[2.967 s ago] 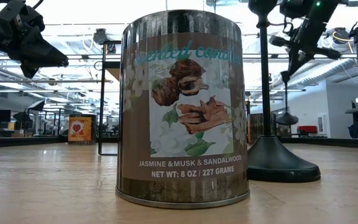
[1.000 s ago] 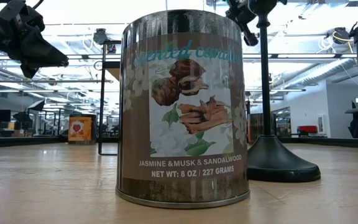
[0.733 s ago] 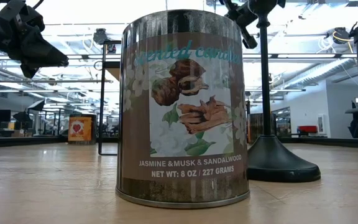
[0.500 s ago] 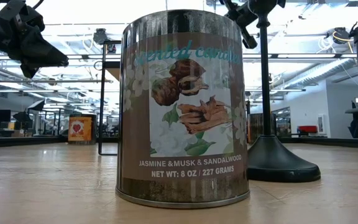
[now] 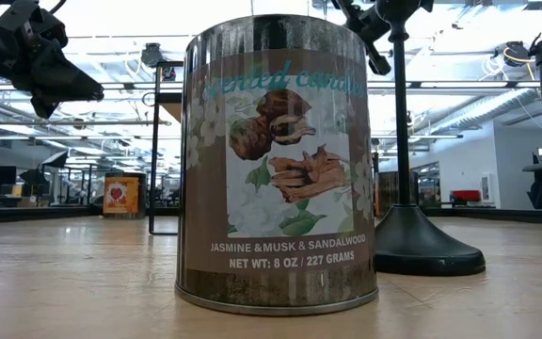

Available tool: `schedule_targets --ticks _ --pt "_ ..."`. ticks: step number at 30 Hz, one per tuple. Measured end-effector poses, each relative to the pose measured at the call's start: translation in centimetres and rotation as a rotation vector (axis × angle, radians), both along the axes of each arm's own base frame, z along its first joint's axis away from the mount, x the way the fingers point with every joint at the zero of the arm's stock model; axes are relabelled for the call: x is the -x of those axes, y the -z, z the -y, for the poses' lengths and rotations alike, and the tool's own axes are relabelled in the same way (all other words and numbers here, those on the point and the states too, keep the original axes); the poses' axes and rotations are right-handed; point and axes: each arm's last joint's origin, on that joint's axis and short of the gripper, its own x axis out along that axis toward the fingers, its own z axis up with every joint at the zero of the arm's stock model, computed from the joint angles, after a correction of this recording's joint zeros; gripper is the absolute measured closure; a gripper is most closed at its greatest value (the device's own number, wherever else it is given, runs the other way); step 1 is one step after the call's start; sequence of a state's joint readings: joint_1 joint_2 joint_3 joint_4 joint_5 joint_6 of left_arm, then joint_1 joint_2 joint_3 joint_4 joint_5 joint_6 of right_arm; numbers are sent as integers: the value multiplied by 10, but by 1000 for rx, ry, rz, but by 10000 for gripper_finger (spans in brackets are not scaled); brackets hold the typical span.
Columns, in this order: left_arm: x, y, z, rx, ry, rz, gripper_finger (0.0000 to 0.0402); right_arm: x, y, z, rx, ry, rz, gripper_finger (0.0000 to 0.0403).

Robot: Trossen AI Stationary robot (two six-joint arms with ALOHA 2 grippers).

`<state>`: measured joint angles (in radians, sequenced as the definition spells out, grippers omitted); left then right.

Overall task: Pick & Place candle stick holders
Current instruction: Put the top black candle holder on the shelf aligned with the other black candle holder

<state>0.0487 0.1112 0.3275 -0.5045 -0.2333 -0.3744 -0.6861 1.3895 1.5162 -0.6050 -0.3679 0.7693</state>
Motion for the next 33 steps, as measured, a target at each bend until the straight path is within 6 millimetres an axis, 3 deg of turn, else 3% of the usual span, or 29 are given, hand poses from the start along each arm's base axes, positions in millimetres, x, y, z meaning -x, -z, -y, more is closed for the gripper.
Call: schedule_targets --ticks 33 --pt "0 0 0 -1 -2 0 330 -2 -4 2 55 -14 35 386"
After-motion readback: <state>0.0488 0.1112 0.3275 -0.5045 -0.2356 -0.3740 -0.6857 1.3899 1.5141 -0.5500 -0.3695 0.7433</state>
